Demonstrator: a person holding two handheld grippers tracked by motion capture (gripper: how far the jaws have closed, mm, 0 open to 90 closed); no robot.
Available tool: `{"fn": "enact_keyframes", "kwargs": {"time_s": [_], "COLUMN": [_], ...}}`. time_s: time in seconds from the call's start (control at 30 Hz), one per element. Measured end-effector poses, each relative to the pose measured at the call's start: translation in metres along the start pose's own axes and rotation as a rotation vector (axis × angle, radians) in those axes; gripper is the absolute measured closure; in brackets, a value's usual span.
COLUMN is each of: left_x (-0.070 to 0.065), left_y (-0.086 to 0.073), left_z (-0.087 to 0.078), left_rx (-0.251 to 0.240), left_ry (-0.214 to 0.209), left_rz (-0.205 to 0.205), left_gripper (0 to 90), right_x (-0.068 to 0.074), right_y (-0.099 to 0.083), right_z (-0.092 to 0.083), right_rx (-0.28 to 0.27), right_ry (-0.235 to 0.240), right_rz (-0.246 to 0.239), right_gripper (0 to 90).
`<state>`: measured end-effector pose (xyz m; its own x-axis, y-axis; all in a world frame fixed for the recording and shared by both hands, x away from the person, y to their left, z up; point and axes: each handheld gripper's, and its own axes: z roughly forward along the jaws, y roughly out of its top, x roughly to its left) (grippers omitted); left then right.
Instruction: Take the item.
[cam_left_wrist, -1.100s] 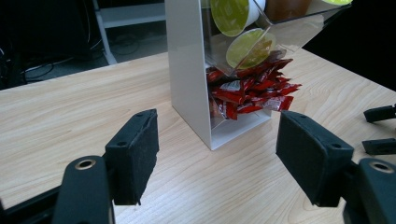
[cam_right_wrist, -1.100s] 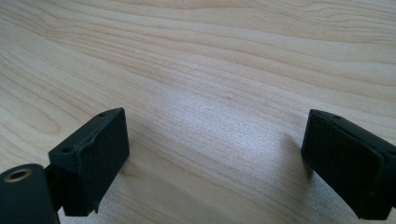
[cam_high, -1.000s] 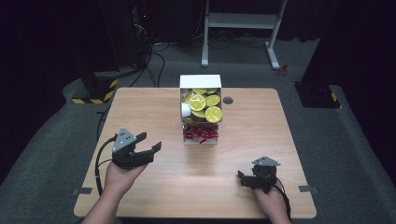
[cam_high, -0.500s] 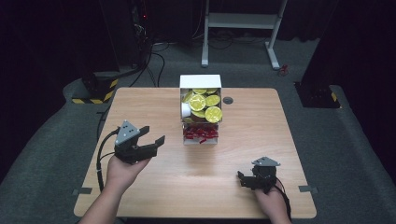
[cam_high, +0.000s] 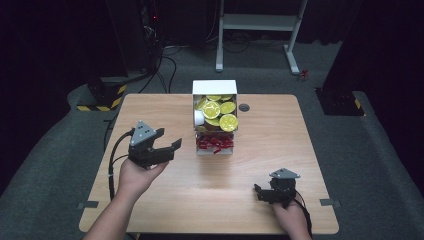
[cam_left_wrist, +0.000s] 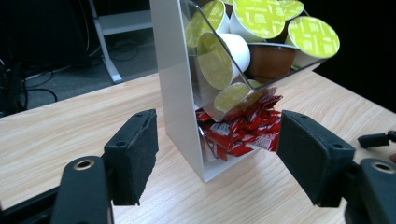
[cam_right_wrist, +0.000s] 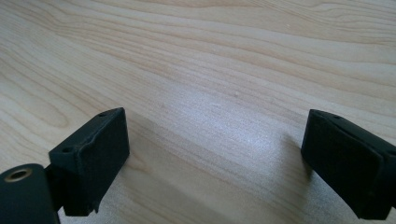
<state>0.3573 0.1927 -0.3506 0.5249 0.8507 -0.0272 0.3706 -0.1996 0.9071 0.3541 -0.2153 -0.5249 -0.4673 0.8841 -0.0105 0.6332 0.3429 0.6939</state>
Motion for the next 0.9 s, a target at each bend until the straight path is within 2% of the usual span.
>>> {"fn": "enact_keyframes", "kwargs": {"time_s": [0.1, 0.17, 0.33, 0.4, 0.5, 0.6, 0.7, 0.77, 0.9], "left_x": [-0.001, -0.002, -0.010, -0.012, -0.014, -0.017, -0.018, -0.022, -0.025], "left_y": [0.007, 0.014, 0.028, 0.030, 0.032, 0.038, 0.044, 0.048, 0.050], "left_z": [0.002, 0.002, 0.010, 0.012, 0.015, 0.019, 0.020, 0.025, 0.030], "left_rx": [-0.005, -0.019, -0.035, -0.039, -0.035, -0.024, -0.038, -0.027, -0.014], "left_ry": [0.009, -0.006, -0.014, -0.020, -0.025, -0.002, -0.014, -0.007, -0.009], "left_rz": [0.022, 0.014, 0.059, 0.057, 0.056, 0.062, 0.053, 0.081, 0.088], "left_gripper": [31.6, 31.9, 32.0, 32.3, 32.4, 30.8, 30.4, 29.7, 27.7], "right_x": [0.001, 0.001, 0.000, 0.001, 0.001, 0.001, 0.001, 0.001, 0.001], "right_y": [0.000, 0.000, 0.000, 0.000, 0.000, 0.000, -0.001, 0.000, 0.002], "right_z": [0.000, 0.000, 0.000, 0.000, 0.000, 0.000, 0.000, 0.000, 0.002], "right_rx": [0.000, 0.000, 0.001, 0.002, 0.002, -0.001, -0.001, 0.002, 0.001], "right_ry": [0.001, 0.001, 0.009, 0.011, 0.011, 0.015, 0.017, 0.027, 0.041], "right_rz": [0.000, 0.000, -0.009, -0.005, -0.002, -0.013, -0.015, -0.022, -0.037], "right_gripper": [7.6, 7.6, 7.6, 7.6, 7.6, 7.6, 7.6, 7.6, 7.5]}}
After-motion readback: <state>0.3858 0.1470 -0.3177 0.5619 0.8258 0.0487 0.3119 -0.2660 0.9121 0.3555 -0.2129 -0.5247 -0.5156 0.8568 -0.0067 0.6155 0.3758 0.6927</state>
